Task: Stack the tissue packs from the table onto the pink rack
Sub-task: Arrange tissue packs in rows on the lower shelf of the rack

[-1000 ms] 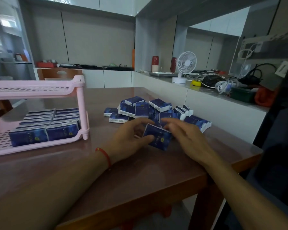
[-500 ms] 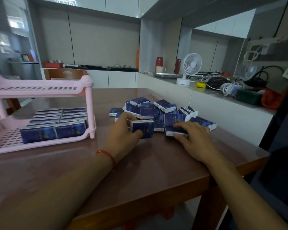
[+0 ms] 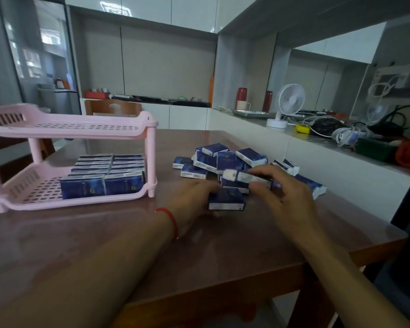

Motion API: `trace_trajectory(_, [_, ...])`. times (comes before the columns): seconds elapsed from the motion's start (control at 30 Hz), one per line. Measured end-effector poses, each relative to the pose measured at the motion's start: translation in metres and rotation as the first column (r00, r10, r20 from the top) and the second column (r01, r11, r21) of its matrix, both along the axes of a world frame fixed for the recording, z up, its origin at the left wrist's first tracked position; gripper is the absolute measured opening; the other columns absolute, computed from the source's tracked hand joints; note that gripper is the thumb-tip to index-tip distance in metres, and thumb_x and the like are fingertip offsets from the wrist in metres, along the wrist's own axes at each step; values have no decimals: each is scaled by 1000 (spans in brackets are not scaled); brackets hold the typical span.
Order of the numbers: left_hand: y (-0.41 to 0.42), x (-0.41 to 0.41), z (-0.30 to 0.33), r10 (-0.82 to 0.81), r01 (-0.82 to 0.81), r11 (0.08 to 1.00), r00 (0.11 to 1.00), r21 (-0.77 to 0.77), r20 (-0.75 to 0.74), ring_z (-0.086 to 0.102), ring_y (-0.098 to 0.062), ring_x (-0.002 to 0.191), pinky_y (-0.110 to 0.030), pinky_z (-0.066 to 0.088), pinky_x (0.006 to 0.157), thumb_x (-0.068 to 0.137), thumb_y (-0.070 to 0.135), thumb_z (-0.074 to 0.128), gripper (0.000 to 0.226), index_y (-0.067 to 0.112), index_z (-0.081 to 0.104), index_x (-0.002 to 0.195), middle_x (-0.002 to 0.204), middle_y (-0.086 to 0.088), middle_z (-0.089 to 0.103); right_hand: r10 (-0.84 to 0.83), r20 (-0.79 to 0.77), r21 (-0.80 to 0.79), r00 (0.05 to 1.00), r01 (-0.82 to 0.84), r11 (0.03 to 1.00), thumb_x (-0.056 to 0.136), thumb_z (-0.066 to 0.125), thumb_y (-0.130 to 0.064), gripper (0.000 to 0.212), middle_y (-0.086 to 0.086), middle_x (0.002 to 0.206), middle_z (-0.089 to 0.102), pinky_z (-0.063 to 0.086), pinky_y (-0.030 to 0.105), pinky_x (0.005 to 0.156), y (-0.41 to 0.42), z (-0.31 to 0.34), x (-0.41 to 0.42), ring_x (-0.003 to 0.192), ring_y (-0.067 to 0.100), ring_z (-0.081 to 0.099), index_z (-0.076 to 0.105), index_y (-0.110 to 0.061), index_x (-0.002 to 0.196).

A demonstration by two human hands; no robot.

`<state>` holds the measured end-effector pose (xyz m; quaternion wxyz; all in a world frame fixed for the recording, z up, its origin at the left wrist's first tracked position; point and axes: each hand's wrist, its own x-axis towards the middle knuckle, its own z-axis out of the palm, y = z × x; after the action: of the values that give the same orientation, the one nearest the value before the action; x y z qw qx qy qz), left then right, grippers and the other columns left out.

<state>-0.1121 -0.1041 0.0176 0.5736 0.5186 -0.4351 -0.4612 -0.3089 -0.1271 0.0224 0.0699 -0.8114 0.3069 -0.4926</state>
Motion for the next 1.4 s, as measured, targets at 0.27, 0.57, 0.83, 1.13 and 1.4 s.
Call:
trace_trajectory(0.27, [14,7,11,-96,95,995,986,-17,-137,71,-20,68,-32,60,67,94,11,60,16,4,71,103,83,-11,76,99,-272,-34,957,-113,993,84,74,-32,27,-13,122,55,39,13,100,5,-9,23,120,2,50,67,-26,109])
trace_trajectory(0.57, [72,72,9,-68,188,965,851,-182,520,65,-10,114,-32,57,94,87,4,72,51,20,58,132,124,3,68,281,-175,368,944,-202,907,91,66,-37,54,-22,132,51,55,26,91,31,-2,55,115,-4,54,43,-47,139])
trace_trajectory(0.83, [131,116,5,-99,211,972,761,-101,641,61,-9,120,-36,52,103,88,7,72,63,28,43,141,134,5,58,370,-244,416,896,-249,875,83,75,-37,55,-18,125,60,57,28,90,53,2,115,107,0,60,54,-35,134])
trace_trajectory(1.13, [169,165,3,24,131,970,786,-204,618,55,-7,127,-33,51,104,87,5,72,68,29,41,143,139,7,54,494,-103,541,863,-368,756,70,88,-32,40,-11,96,75,61,30,79,66,7,173,90,6,71,68,-33,105])
trace_trajectory(1.4, [173,244,10,841,-677,541,416,-499,347,56,-22,112,-44,53,99,83,19,72,49,20,47,124,126,-4,50,483,10,490,875,-426,761,80,82,-26,32,-14,94,69,53,10,69,60,43,255,84,0,66,62,-26,106])
